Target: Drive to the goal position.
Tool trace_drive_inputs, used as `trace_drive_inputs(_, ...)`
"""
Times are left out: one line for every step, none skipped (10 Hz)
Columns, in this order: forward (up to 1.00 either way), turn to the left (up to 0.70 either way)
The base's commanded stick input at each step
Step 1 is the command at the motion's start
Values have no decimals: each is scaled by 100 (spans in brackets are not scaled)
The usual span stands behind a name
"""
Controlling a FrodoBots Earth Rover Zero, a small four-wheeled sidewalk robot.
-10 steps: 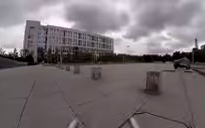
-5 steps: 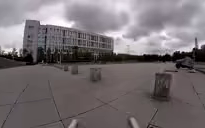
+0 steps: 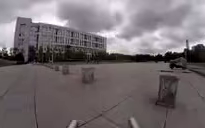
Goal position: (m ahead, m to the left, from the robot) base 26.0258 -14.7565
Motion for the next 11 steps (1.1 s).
trace_drive_inputs(70, 0)
trace_drive_inputs(70, -34)
trace_drive_inputs(70, -35)
trace_drive_inputs(70, -25)
trace_drive_inputs(70, 0)
trace_drive_inputs(70, -7)
trace_drive_inputs(70, -29)
trace_drive_inputs(70, -35)
trace_drive_inputs(70, -35)
trace_drive_inputs(70, -35)
trace_drive_inputs(70, -35)
